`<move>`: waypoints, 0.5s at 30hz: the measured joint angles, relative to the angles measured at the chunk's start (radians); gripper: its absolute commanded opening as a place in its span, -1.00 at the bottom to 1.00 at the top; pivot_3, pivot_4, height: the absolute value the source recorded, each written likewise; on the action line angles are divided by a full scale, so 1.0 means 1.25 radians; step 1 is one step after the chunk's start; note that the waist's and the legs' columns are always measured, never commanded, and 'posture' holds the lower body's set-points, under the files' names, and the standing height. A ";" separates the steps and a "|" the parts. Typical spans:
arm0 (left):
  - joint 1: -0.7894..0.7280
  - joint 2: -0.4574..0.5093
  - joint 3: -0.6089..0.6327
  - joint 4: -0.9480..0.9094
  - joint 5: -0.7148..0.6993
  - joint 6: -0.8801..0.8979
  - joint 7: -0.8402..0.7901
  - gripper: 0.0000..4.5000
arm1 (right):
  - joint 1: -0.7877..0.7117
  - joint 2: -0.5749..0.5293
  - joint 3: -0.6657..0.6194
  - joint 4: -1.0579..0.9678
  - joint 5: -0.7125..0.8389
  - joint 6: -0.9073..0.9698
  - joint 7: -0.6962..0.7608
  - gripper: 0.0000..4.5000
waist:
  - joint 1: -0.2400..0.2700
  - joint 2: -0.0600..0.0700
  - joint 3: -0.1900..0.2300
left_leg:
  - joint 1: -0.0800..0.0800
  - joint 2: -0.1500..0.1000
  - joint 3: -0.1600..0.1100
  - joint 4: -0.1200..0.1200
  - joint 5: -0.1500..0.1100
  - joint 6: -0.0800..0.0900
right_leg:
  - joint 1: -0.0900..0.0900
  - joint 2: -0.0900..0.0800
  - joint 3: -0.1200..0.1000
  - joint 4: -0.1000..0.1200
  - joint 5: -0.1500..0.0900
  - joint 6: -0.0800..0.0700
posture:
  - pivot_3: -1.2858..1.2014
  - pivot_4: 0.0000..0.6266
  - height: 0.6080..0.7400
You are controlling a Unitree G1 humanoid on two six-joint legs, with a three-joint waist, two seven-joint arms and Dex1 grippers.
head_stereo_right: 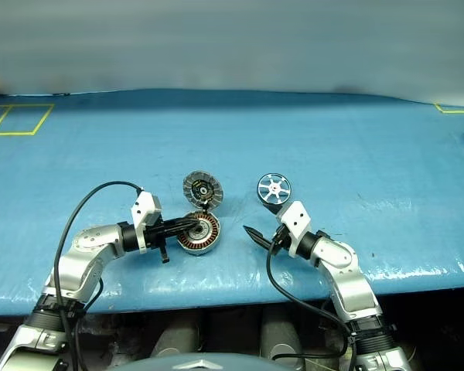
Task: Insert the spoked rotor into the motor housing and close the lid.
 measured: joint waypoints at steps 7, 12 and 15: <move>0.009 -0.010 0.018 -0.021 -0.013 0.000 0.017 -0.99 | -0.008 0.005 0.001 0.000 -0.004 -0.001 -0.004 0.83 | -0.002 0.000 0.000 | 0.000 0.000 0.000 0.000 0.000 0.000 | 0.000 0.000 0.000 0.000 0.000 0.000 | 0.03 -0.52 1.00; 0.039 -0.010 0.025 -0.038 -0.014 0.000 0.026 -0.99 | -0.032 0.004 -0.002 0.003 -0.027 -0.004 -0.035 0.83 | -0.001 0.000 0.000 | 0.000 0.000 0.000 0.000 0.000 0.000 | 0.000 0.000 0.000 0.000 0.000 0.000 | 0.03 -0.52 1.00; 0.061 -0.015 0.035 -0.046 -0.015 -0.001 0.039 -0.99 | -0.046 0.004 -0.011 0.010 -0.047 -0.001 -0.073 0.83 | 0.000 0.000 0.000 | 0.000 0.000 0.000 0.000 0.000 0.000 | 0.000 0.000 0.000 0.000 0.000 0.000 | 0.03 -0.52 1.00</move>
